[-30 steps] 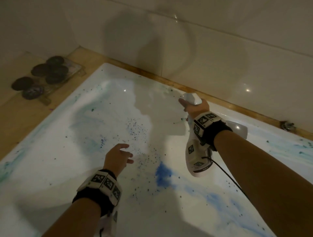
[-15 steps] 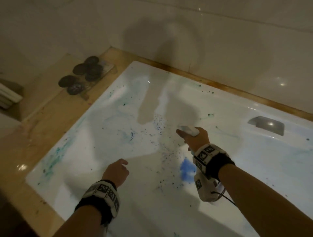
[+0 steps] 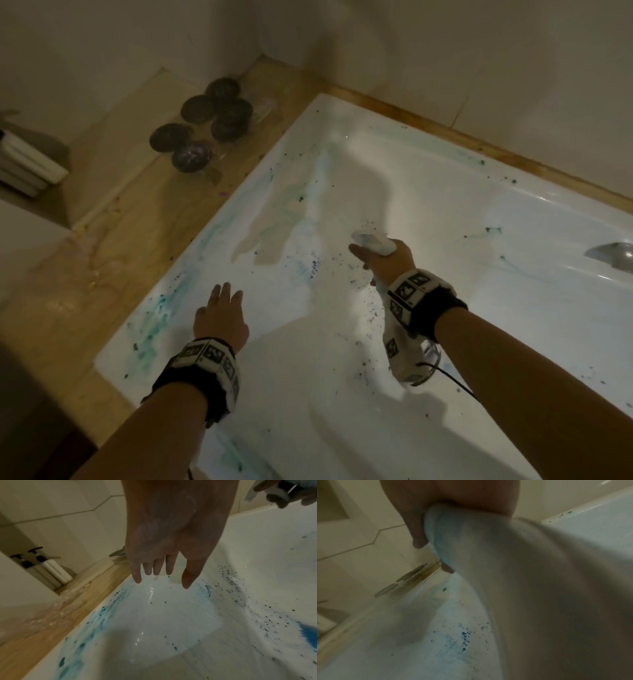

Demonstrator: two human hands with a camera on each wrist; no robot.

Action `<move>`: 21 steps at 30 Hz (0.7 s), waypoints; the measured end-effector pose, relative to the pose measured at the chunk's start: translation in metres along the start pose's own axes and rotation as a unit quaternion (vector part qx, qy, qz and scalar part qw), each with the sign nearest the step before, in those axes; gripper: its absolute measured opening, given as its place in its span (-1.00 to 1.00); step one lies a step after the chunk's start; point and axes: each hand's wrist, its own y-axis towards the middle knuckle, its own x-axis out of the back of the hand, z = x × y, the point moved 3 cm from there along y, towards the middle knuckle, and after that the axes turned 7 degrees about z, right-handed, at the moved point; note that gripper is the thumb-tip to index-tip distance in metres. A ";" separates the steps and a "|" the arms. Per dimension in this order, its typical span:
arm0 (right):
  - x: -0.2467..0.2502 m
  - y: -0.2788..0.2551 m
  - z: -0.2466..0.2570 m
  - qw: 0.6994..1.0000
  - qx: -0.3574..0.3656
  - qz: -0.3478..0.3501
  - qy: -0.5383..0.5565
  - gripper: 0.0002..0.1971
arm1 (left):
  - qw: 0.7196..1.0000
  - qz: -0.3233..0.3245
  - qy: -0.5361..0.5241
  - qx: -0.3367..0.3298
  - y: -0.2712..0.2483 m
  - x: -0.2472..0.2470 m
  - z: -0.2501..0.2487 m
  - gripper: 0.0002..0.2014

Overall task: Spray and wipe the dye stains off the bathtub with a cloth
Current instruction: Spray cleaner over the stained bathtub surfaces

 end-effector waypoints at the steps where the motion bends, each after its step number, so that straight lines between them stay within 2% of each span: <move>1: -0.007 0.001 0.000 1.000 0.009 0.024 -0.013 -0.59 | 1.000 0.009 -0.003 0.003 0.002 -0.003 0.004 -0.35; 3: -0.017 0.000 -0.001 0.998 0.015 0.041 -0.040 -0.57 | 1.000 0.022 -0.013 0.010 0.004 -0.009 0.012 -0.34; 6: -0.025 -0.003 -0.004 0.996 0.000 -0.005 -0.086 -0.63 | 0.999 0.035 -0.028 0.014 0.007 -0.015 0.021 -0.36; 8: -0.030 -0.010 -0.005 0.998 -0.022 -0.014 -0.056 -0.72 | 0.999 0.044 -0.025 0.017 0.007 -0.019 0.027 -0.37; 10: -0.036 -0.018 -0.006 0.999 -0.014 0.028 -0.023 -0.73 | 0.999 0.049 -0.016 0.018 0.006 -0.023 0.029 -0.38; 12: -0.042 -0.026 -0.007 0.996 0.022 0.072 -0.046 -0.68 | 0.998 0.055 -0.008 0.016 0.003 -0.028 0.028 -0.40; 15: -0.052 -0.045 -0.013 0.983 0.061 0.121 -0.122 -0.63 | 0.996 0.087 0.007 0.026 -0.004 -0.039 0.029 -0.46; 17: -0.057 -0.060 -0.019 0.969 0.081 0.124 -0.200 -0.62 | 0.992 0.115 0.021 0.038 -0.011 -0.051 0.034 -0.47; 19: -0.061 -0.071 -0.028 0.967 0.072 0.128 -0.207 -0.66 | 0.988 0.143 0.042 0.042 -0.021 -0.065 0.039 -0.47; 21: -0.065 -0.082 -0.035 0.972 0.039 0.162 -0.164 -0.66 | 0.985 0.160 0.060 0.040 -0.029 -0.076 0.042 -0.47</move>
